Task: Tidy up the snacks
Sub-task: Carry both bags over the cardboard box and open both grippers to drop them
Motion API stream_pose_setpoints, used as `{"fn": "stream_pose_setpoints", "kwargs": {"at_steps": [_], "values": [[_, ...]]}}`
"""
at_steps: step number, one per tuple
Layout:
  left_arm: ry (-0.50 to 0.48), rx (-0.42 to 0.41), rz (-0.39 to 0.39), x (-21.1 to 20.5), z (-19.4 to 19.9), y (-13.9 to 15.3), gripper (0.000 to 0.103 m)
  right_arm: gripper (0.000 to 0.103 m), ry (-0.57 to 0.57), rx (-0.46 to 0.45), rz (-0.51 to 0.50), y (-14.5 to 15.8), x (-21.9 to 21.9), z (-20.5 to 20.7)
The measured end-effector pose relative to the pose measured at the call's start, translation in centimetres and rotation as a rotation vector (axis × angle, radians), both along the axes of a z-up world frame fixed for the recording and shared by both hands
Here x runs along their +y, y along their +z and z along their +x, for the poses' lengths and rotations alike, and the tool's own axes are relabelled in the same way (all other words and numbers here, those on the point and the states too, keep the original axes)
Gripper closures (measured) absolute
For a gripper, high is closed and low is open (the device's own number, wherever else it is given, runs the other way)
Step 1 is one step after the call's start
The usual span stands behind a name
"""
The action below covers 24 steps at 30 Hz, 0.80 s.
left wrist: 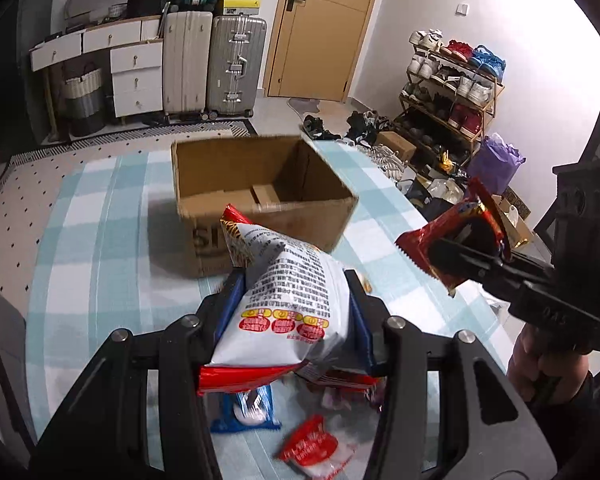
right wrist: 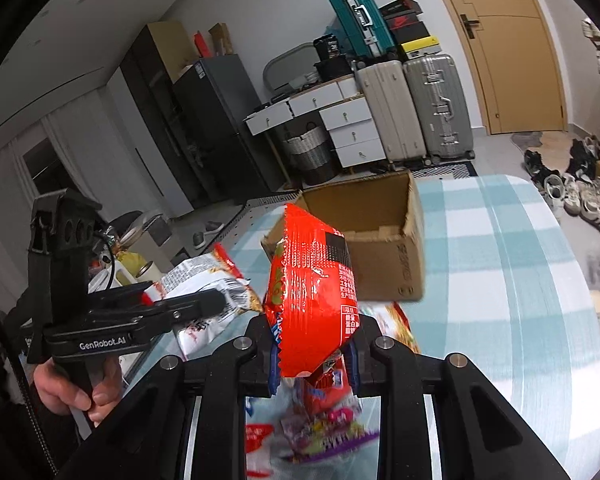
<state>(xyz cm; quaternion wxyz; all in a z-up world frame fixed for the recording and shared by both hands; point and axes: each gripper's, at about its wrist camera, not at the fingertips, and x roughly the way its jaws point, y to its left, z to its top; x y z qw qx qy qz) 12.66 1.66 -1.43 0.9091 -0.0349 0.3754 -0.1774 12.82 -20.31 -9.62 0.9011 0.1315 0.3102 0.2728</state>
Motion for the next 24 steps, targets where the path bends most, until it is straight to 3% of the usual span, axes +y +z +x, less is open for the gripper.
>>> {"fn": "stream_pose_setpoints", "kwargs": {"at_steps": [9,24], "values": [[-0.001,-0.002,0.017,-0.2,6.2,3.2,0.058,0.079,0.041,-0.004,-0.027,2.8,1.4,5.3],[0.013,0.036,0.065,-0.7,17.0,2.5,0.058,0.079,0.073,0.057,-0.066,2.9,4.2,15.1]]}}
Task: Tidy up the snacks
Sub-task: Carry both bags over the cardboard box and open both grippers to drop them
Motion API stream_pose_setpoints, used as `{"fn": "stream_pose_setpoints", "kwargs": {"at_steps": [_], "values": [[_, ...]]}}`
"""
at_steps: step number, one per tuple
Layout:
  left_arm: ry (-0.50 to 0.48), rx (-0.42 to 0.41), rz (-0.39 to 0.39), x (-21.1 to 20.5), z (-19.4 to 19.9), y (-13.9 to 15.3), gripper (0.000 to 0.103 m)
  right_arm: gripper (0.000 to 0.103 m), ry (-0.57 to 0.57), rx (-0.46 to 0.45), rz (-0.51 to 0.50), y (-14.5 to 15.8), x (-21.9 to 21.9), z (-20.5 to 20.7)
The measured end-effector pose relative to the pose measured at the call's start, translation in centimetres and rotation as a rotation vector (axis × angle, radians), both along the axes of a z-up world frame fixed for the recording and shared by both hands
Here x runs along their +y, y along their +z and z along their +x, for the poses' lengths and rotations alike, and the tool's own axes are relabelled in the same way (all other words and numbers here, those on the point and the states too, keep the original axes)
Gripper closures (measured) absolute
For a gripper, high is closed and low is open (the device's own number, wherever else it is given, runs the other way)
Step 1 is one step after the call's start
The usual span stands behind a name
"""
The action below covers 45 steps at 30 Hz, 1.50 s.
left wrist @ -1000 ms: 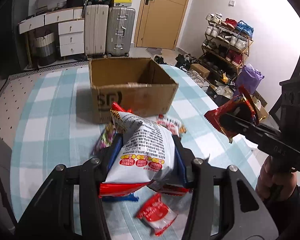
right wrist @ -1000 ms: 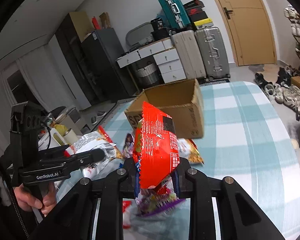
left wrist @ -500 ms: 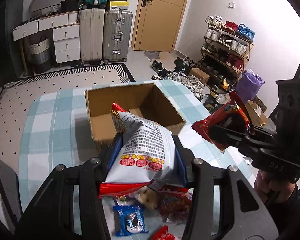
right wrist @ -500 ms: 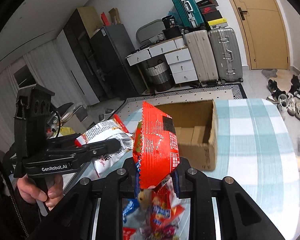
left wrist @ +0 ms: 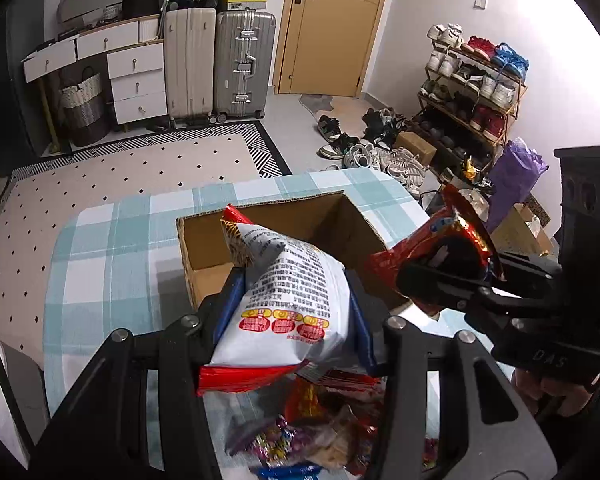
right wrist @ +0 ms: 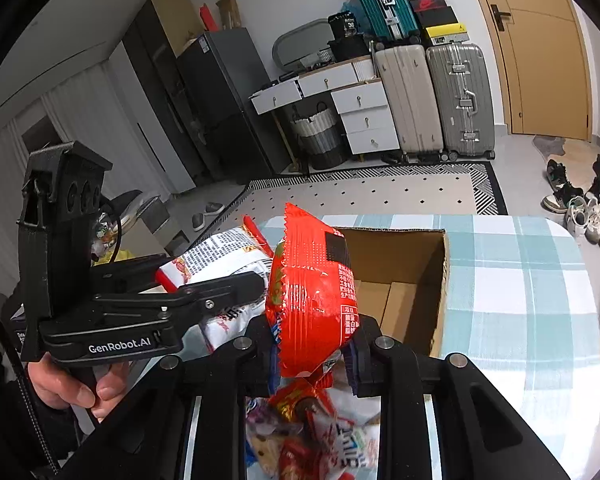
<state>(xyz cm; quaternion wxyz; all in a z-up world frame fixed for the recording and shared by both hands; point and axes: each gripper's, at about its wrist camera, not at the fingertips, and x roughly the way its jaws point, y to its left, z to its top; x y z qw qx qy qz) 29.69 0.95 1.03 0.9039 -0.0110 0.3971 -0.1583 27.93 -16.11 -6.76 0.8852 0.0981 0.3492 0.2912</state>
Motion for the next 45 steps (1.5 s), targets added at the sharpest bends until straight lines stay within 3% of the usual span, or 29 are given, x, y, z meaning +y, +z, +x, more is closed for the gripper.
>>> {"fn": "stream_pose_setpoints", "kwargs": {"at_steps": [17,18,19,21,34,45], "values": [[0.004,0.064,0.025,-0.8,7.7,-5.3,0.057,0.076,-0.015,0.071,-0.054,-5.7,1.2,6.1],[0.028,0.069,0.031,-0.6,8.0,-5.4,0.054,0.064,-0.020,0.067,-0.062,-5.8,1.3,6.2],[0.042,0.068,0.033,-0.3,8.2,-5.5,0.050,0.044,-0.028,0.055,-0.057,-5.8,1.0,6.2],[0.048,0.056,0.024,0.1,8.2,-5.5,0.029,0.024,-0.041,0.022,-0.039,-5.6,0.5,6.0],[0.086,-0.012,0.075,0.7,4.4,-3.2,0.025,0.024,-0.093,-0.057,-0.043,-2.4,-1.6,2.8],[0.117,-0.060,0.100,1.0,-2.1,0.5,0.023,0.023,-0.104,-0.104,-0.038,0.7,-2.2,-1.7]]}}
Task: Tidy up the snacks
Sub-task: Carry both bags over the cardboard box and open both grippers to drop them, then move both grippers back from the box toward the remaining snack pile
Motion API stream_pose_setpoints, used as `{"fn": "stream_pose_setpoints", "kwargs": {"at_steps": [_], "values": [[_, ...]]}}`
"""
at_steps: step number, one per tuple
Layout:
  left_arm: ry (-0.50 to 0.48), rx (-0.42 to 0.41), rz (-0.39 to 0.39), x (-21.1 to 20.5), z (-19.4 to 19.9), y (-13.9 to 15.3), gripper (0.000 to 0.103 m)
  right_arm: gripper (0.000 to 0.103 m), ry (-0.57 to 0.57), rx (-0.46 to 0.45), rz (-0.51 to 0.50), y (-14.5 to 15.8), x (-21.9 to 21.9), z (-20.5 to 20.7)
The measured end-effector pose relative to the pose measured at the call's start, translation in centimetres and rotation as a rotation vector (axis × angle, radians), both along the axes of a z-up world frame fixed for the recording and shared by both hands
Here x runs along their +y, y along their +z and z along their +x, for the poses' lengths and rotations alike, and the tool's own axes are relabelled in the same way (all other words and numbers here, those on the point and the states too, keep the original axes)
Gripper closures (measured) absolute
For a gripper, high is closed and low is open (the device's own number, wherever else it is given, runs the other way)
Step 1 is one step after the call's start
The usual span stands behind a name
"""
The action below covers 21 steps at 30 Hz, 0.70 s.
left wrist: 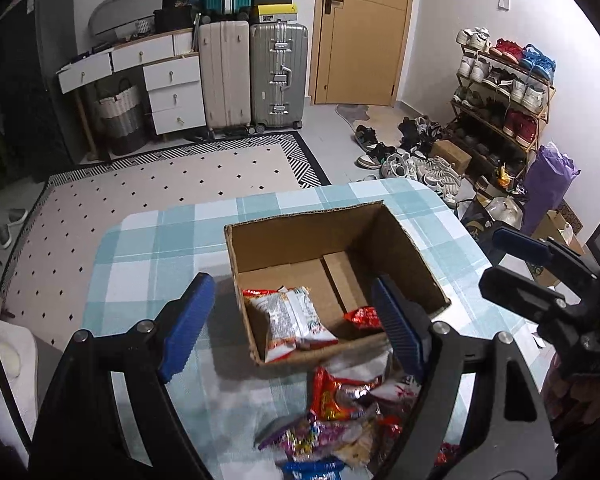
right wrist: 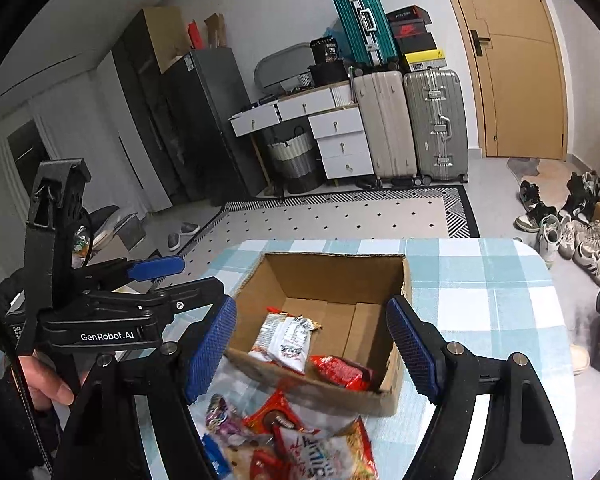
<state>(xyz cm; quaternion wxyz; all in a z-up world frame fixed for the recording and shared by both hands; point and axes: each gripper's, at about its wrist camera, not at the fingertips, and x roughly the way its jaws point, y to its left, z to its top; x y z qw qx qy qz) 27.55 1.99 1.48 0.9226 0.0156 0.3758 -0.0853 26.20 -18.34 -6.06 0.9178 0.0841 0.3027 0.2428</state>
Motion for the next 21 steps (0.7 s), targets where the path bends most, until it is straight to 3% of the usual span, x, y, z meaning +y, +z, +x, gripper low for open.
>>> {"fn": "stream_pose_setpoints", "kwargs": {"at_steps": [11,21], "values": [[0.016,-0.031,0.003,-0.3,-7.9,2.8,0.020,0.019,-0.011,-0.049,-0.005,2.5,-1.1,-7.5],[0.043,-0.047,-0.012,-0.2,-15.6,2.5,0.018,0.017,0.008,-0.040,-0.021,1.8,-1.6,-13.7]]}}
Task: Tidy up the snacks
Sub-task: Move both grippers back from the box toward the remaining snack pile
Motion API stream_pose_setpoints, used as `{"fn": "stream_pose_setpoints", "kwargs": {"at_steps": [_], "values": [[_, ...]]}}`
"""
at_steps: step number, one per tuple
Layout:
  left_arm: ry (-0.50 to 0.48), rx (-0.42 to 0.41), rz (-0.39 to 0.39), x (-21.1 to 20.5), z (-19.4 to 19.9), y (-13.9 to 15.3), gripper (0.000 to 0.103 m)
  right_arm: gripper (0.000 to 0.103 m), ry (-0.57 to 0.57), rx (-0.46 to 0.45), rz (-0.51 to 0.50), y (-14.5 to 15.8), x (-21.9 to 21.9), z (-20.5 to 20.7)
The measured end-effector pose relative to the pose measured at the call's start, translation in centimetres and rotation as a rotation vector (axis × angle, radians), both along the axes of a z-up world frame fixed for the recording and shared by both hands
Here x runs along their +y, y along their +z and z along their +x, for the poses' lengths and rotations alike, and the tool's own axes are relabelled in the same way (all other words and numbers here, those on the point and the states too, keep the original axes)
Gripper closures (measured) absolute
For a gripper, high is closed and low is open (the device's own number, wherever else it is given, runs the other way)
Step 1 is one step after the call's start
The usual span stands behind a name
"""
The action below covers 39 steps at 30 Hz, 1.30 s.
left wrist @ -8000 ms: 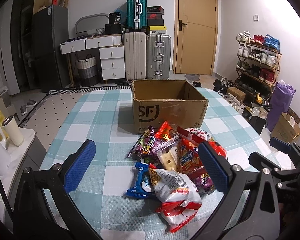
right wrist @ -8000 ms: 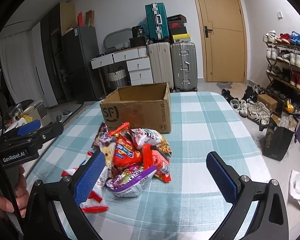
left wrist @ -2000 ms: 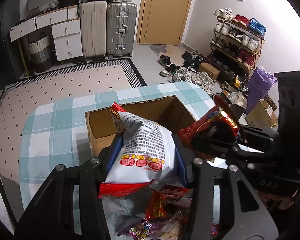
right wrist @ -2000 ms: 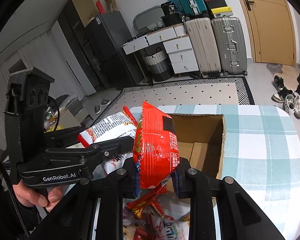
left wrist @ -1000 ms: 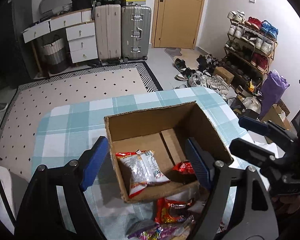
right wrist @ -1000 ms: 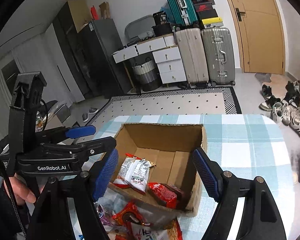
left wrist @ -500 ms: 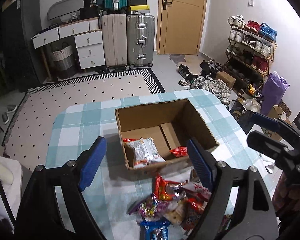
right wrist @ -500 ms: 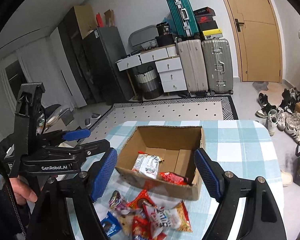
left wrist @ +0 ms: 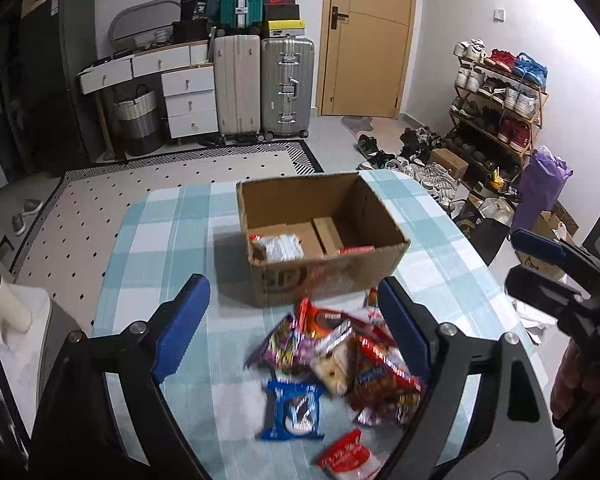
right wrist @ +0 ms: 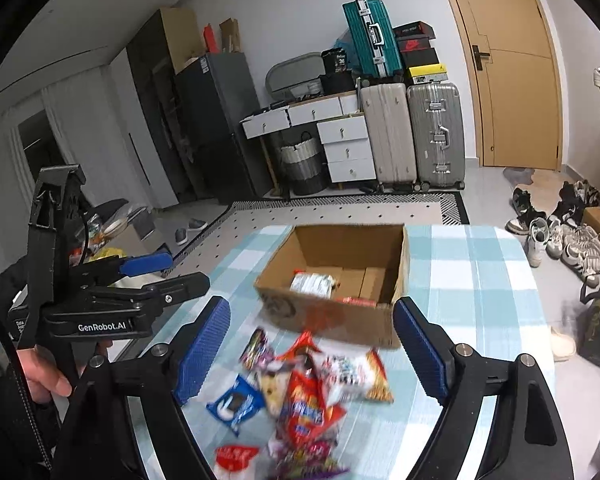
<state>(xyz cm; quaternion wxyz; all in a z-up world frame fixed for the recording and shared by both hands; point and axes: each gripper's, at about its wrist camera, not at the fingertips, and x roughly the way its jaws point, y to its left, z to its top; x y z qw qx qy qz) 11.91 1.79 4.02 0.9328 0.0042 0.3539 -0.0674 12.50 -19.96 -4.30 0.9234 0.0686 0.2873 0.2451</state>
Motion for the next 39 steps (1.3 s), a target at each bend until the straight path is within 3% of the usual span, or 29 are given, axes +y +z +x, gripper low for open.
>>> {"fn": "stream_pose_setpoints", "kwargs": {"at_steps": [20,25,29,39], "values": [[0.064,0.048,-0.030,1.5,-8.8,-5.6,0.015,0.014,-0.042,0.026,0.016,-3.4,-0.8,-8.6],[0.115,0.037,-0.026,1.9,-9.8,-6.7,0.013,0.014,-0.055,0.052,0.028,-5.5,-0.7,-9.8],[0.131,0.051,-0.044,2.6,-10.3,-7.8,0.004,0.013,-0.073,0.112,0.056,-8.1,-0.7,-9.7],[0.157,0.084,-0.062,4.0,-10.4,-10.7,0.001,0.013,-0.080,0.191,0.065,-12.5,0.0,-9.0]]}}
